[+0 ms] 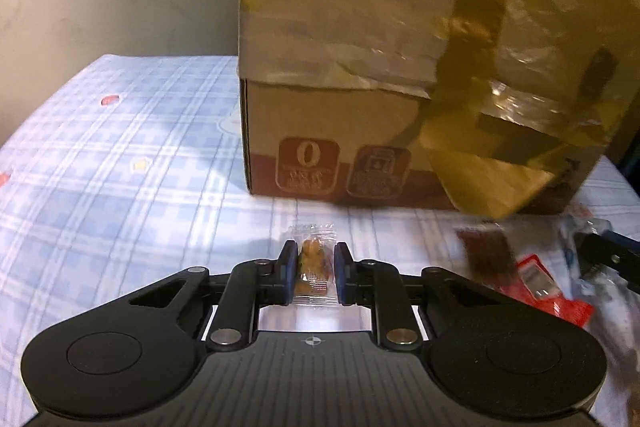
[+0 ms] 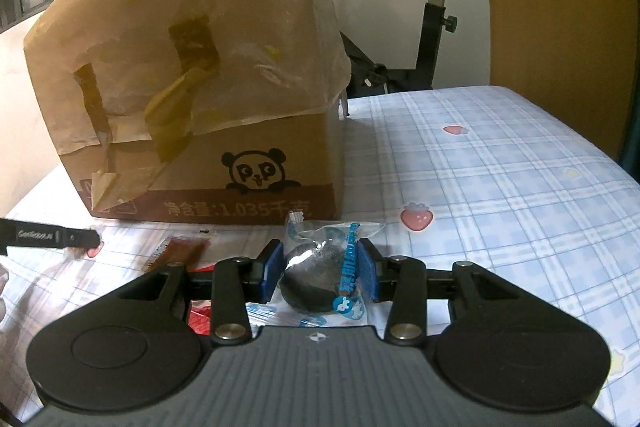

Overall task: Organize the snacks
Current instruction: 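Grasp the black-and-blue wrapped item with the right gripper while the left grasps the peanut packet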

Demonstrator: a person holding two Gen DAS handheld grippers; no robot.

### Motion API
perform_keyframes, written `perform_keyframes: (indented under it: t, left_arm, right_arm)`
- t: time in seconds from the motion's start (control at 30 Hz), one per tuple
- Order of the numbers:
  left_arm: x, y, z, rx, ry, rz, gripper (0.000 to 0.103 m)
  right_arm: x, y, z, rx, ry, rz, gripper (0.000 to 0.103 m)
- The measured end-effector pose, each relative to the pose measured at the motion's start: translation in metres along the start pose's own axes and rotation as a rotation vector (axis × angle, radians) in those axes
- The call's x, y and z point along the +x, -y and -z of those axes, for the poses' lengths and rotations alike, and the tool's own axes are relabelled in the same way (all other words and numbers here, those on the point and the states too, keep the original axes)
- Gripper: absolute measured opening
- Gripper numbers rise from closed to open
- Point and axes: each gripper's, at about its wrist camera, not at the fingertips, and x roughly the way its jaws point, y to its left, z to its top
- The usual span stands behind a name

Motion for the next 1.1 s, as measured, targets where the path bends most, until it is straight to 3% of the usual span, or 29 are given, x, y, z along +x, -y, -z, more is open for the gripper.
perform_keyframes:
  t: [0.57, 1.1]
  left_arm:
    - [-0.031, -0.005, 0.018, -0.012, 0.015, 0.030, 0.020]
    - [-0.017, -0.001, 0.020, 0.014, -0.016, -0.008, 0.022]
  right_arm:
    - [0.007, -0.003, 0.002, -0.035, -0.005, -0.022, 0.043]
    - [0.005, -0.005, 0.002, -0.037, -0.005, -0.038, 0.043]
